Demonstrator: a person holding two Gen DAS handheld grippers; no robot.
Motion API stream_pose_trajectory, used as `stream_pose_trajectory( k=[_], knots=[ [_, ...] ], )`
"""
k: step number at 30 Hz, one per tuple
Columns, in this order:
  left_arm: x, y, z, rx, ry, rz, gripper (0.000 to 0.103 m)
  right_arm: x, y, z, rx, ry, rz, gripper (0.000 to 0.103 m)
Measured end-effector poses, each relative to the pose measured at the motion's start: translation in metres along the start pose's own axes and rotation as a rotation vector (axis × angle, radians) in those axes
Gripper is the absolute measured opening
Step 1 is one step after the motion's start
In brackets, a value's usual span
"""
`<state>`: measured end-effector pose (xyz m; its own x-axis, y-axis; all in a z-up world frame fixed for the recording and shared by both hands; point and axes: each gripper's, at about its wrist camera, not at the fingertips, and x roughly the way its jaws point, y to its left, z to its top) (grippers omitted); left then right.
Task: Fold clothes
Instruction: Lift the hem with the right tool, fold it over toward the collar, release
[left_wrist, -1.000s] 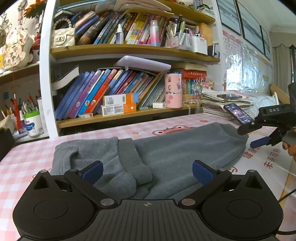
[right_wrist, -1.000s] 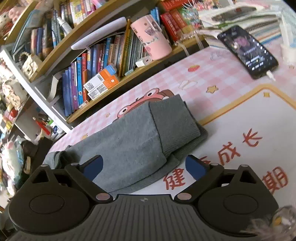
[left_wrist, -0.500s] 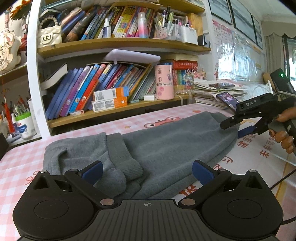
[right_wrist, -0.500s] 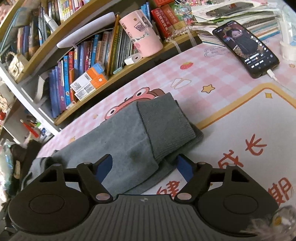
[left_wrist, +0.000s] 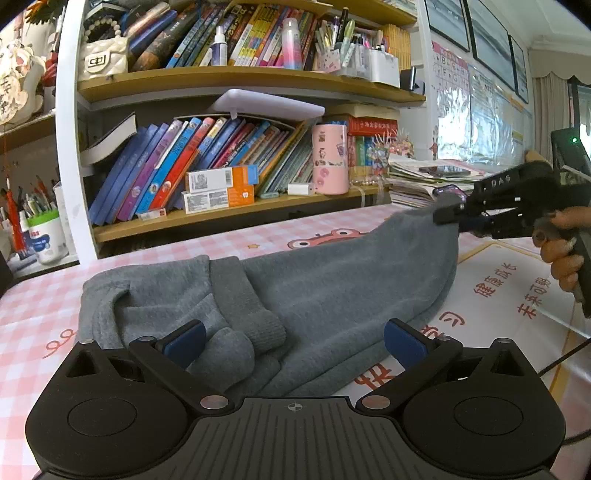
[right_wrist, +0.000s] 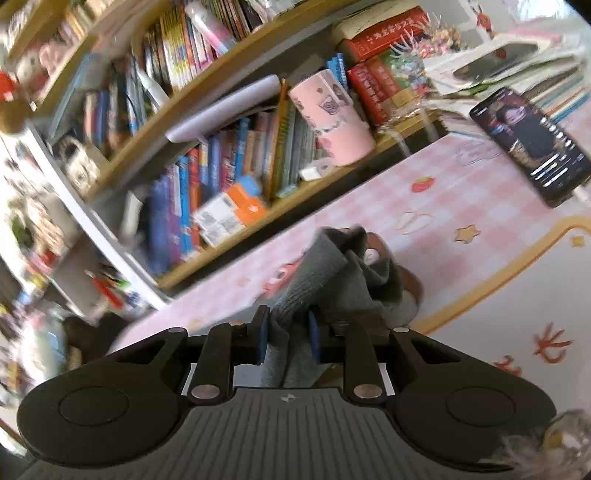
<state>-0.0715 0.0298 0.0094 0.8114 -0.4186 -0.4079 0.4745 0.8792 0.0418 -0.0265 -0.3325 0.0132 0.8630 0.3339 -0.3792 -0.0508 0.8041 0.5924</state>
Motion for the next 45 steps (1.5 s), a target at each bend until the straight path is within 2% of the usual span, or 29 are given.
stream_pose_trajectory(
  k=[1,3,6,8,12,17,18,22,26,33,38,42,45],
  knots=[
    [0.000,0.000,0.000,-0.001,0.000,-0.001,0.103,0.001,-0.002,0.001,0.013,0.008,-0.009,0.020],
    [0.000,0.000,0.000,-0.001,0.000,-0.002,0.103,0.005,-0.009,0.001,0.027,0.038,-0.083,0.020],
    [0.001,0.001,0.000,-0.004,0.004,-0.004,0.103,0.007,-0.018,-0.003,0.071,0.063,-0.116,0.021],
    [0.002,0.001,0.000,-0.008,0.007,-0.006,0.103,0.008,-0.021,-0.004,0.087,0.077,-0.138,0.024],
    [0.002,0.002,0.000,-0.011,0.011,-0.005,0.103,0.014,-0.023,-0.008,0.106,0.101,-0.160,0.034],
    [0.003,0.002,0.001,-0.014,0.020,0.001,0.103,0.027,-0.019,-0.010,0.090,0.099,-0.165,0.037],
    [0.003,0.002,0.001,-0.013,0.021,0.002,0.103,0.029,-0.018,-0.010,0.077,0.097,-0.166,0.036],
    [0.004,0.000,0.002,-0.005,0.027,0.005,0.103,0.035,-0.015,-0.010,0.000,0.098,-0.178,0.022],
    [0.005,0.000,0.002,-0.005,0.034,0.003,0.103,0.028,-0.025,-0.011,0.022,0.095,-0.146,0.020],
    [0.003,0.000,0.001,0.000,0.024,-0.039,0.103,0.002,-0.040,-0.004,0.026,0.005,-0.221,0.019],
    [-0.008,-0.004,0.001,0.020,-0.049,-0.126,0.103,-0.007,-0.049,0.004,0.010,-0.042,-0.282,0.019],
    [-0.021,0.003,-0.002,-0.027,-0.163,-0.196,0.103,-0.006,-0.050,0.005,-0.009,-0.056,-0.309,0.019],
    [-0.024,0.010,-0.002,-0.072,-0.206,-0.190,0.103,-0.006,-0.046,0.007,-0.017,-0.063,-0.311,0.019]
  ],
)
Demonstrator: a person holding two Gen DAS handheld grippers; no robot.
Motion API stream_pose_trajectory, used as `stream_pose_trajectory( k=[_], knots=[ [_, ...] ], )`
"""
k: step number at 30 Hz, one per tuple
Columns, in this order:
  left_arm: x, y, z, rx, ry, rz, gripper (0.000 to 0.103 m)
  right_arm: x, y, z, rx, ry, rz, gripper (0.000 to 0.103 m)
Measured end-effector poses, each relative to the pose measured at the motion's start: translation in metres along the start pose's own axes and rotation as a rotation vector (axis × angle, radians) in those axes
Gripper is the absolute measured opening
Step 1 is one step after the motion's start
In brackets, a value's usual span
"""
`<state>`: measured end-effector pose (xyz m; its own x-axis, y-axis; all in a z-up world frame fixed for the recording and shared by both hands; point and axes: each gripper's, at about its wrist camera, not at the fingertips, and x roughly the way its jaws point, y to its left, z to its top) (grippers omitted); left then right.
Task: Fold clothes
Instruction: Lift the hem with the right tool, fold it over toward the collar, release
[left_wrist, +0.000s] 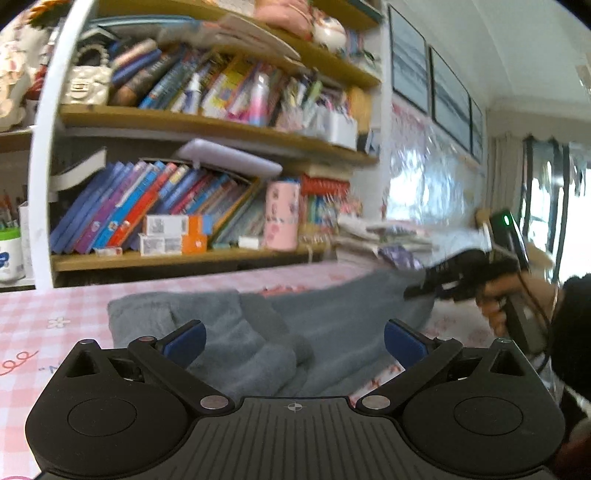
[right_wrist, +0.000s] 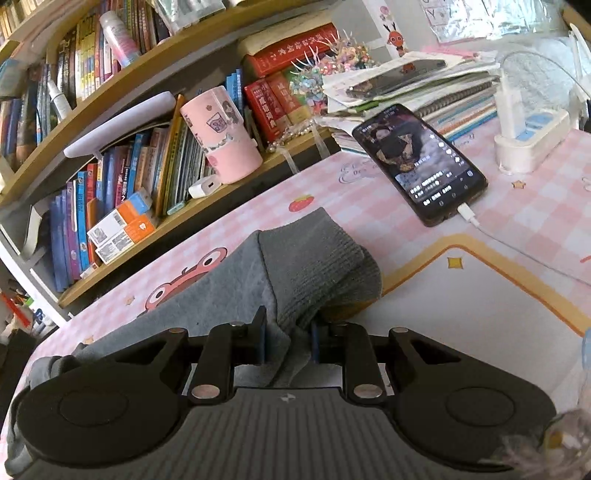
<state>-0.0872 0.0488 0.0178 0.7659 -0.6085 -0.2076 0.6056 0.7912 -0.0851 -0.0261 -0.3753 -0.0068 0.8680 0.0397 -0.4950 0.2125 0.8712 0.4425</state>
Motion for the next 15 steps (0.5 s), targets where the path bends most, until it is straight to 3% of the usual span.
stream_pose_trajectory(
  k=[9,15],
  knots=[
    [0.001,0.017,0.001,-0.089,-0.005,0.023,0.103,-0.018,0.023,0.025,-0.081,-0.146,-0.049,0.019],
    [-0.003,0.027,-0.001,-0.145,-0.017,0.042,0.103,-0.032,0.068,0.024,-0.169,-0.160,0.084,0.020]
  ],
)
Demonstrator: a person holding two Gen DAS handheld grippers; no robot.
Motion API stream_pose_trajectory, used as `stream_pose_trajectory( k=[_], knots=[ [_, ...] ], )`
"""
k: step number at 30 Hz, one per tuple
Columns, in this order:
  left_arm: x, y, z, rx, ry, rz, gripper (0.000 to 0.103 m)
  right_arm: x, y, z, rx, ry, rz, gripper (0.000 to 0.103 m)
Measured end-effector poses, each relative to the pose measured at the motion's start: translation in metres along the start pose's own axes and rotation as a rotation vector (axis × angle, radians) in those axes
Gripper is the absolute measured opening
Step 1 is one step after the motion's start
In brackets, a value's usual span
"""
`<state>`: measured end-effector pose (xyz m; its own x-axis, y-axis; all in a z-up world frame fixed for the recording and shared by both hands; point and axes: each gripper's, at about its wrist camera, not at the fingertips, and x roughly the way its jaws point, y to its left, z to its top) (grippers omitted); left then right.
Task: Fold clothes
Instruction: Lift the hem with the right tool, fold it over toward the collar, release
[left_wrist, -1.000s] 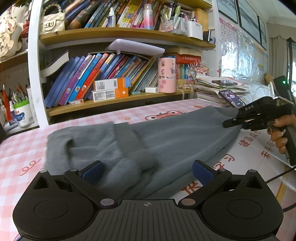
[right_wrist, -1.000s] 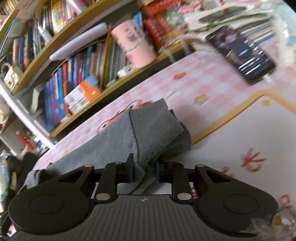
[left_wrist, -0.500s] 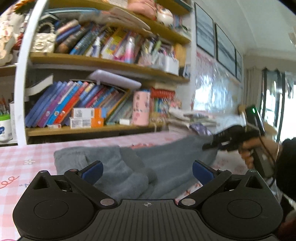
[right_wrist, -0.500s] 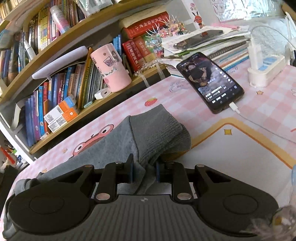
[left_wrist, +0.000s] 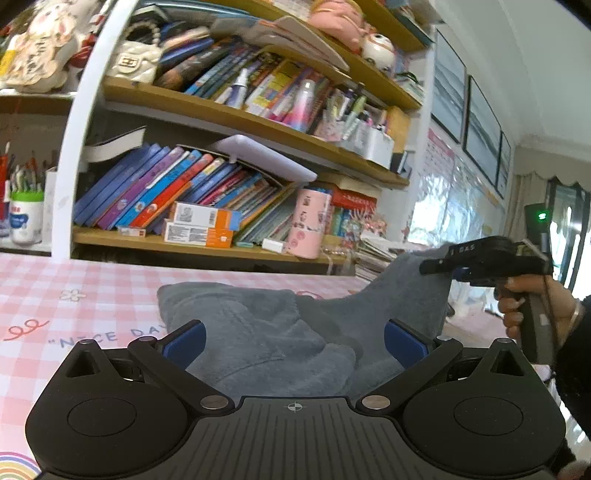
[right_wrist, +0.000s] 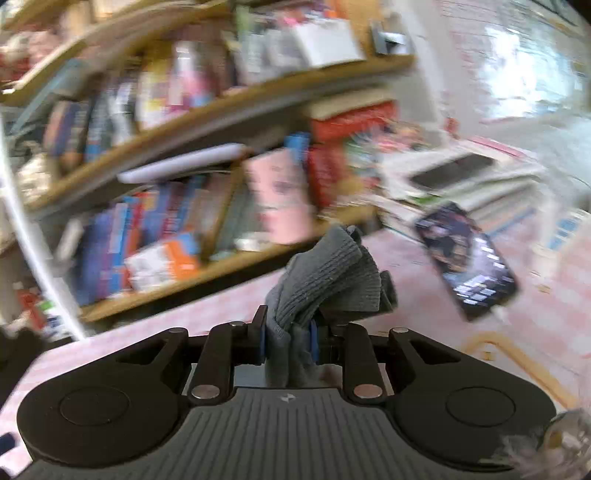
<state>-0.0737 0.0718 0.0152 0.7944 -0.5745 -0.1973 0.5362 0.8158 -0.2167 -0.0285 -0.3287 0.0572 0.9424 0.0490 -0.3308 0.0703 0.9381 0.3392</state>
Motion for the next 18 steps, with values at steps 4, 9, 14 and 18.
stream_pose_trajectory(
  k=[4,9,14,18],
  knots=[
    [-0.005,0.006,0.000,-0.024,-0.038,0.038,0.103,-0.006,0.037,0.005,-0.036,0.012,0.160,0.020],
    [-0.008,0.006,0.001,-0.022,-0.055,0.007,0.103,-0.011,0.087,0.008,-0.093,0.048,0.357,0.020],
    [-0.008,0.003,0.001,-0.008,-0.054,0.000,0.103,-0.008,0.141,-0.005,-0.204,0.132,0.510,0.020],
    [-0.008,0.006,0.000,-0.026,-0.053,0.002,0.103,0.001,0.170,-0.023,-0.271,0.235,0.564,0.020]
  ],
)
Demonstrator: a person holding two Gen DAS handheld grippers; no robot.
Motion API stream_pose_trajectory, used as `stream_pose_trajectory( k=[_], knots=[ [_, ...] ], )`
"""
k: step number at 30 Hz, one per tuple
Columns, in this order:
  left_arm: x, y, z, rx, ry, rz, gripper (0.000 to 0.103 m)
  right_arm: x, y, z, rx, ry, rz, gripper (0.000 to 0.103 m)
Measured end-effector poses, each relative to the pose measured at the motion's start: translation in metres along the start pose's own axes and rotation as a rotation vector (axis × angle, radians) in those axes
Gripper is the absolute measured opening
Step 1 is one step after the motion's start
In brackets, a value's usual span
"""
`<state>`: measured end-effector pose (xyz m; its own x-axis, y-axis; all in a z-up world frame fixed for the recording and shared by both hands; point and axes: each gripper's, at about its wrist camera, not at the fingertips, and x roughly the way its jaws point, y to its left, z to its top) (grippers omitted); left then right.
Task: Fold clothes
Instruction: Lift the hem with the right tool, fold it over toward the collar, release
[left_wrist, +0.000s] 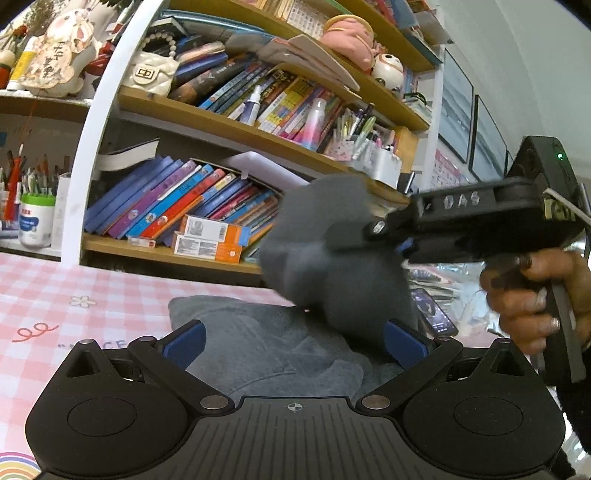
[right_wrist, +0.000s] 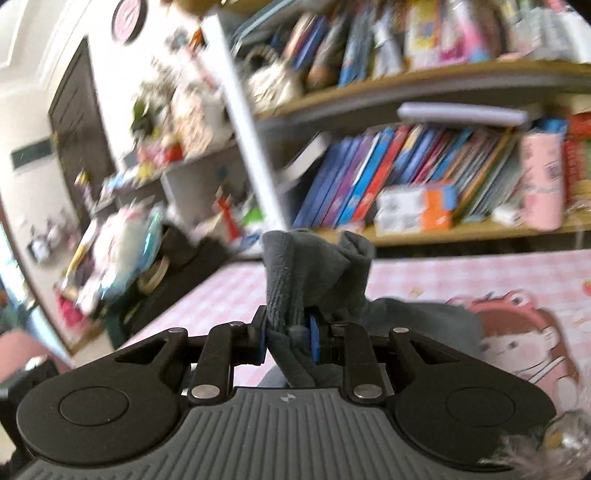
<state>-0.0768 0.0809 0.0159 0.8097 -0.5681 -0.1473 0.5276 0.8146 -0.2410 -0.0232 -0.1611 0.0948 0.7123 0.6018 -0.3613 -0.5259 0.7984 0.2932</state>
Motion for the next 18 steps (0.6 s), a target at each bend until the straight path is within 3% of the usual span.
stream_pose_trajectory(
  k=[6,10,13,18],
  knots=[
    [0.002,0.002,0.000,-0.010,0.012,-0.002,0.103,0.029,0.000,-0.007,0.057,0.133,0.052,0.024],
    [0.004,0.006,0.001,-0.035,0.023,0.004,0.103,0.038,-0.018,-0.012,0.191,0.196,0.130,0.036],
    [0.005,0.008,0.001,-0.045,0.026,0.006,0.103,0.040,-0.030,-0.016,0.282,0.210,0.195,0.049],
    [0.006,0.010,0.001,-0.055,0.034,0.006,0.103,0.035,-0.046,-0.018,0.425,0.190,0.287,0.056]
  ],
)
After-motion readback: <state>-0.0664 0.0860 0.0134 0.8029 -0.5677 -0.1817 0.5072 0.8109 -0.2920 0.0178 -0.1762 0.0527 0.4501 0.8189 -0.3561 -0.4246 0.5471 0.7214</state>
